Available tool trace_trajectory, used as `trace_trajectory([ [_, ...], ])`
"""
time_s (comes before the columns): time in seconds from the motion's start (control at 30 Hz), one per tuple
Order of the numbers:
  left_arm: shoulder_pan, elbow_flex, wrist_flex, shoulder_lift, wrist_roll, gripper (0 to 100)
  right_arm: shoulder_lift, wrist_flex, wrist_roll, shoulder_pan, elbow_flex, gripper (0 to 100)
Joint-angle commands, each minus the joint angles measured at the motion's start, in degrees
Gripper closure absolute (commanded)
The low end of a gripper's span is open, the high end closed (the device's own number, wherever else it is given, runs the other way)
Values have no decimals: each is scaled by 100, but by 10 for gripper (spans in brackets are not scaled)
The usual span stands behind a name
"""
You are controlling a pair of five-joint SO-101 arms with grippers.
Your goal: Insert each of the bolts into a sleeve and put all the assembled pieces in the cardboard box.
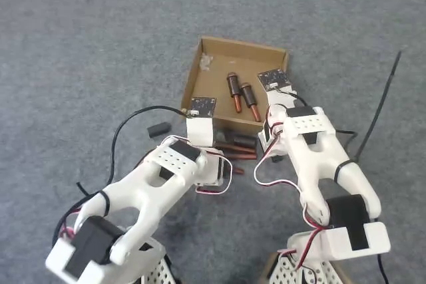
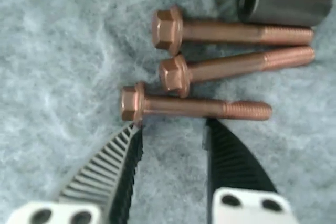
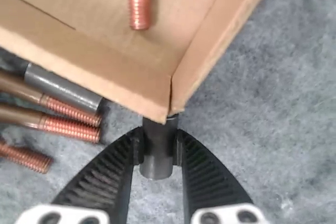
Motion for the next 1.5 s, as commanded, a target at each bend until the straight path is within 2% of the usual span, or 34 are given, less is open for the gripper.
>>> trace_trajectory([
  [0.0, -18, -31, -88, -176, 97, 794, 13, 40, 114, -110, -193, 992],
  [0.13, 9, -101, -123, -185, 185, 807, 13, 40, 114, -110, -193, 992],
  [0.33, -18, -119, -457, -185, 281, 954, 13, 40, 114, -110, -193, 992],
  [0.43, -18, -119, -484, -185, 273, 977, 13, 40, 123, -110, -193, 992],
  [0.63, -18, 92, -545, -756, 281, 977, 13, 40, 123, -110, -193, 992],
  [0.83, -158, 716, -1363, -1213, 316, 976, 13, 40, 123, -110, -193, 992],
  [0.97, -466, 400, -1345, -738, 484, 976, 13, 40, 123, -110, -193, 992],
  [1.13, -466, -119, -870, -255, 501, 976, 13, 40, 123, -110, -193, 992],
  [1.27, -466, -127, -853, -264, 501, 973, 22, 40, 123, -110, -193, 992],
  [1.47, -466, -101, -809, -229, 484, 855, 22, 40, 123, -119, -193, 992],
])
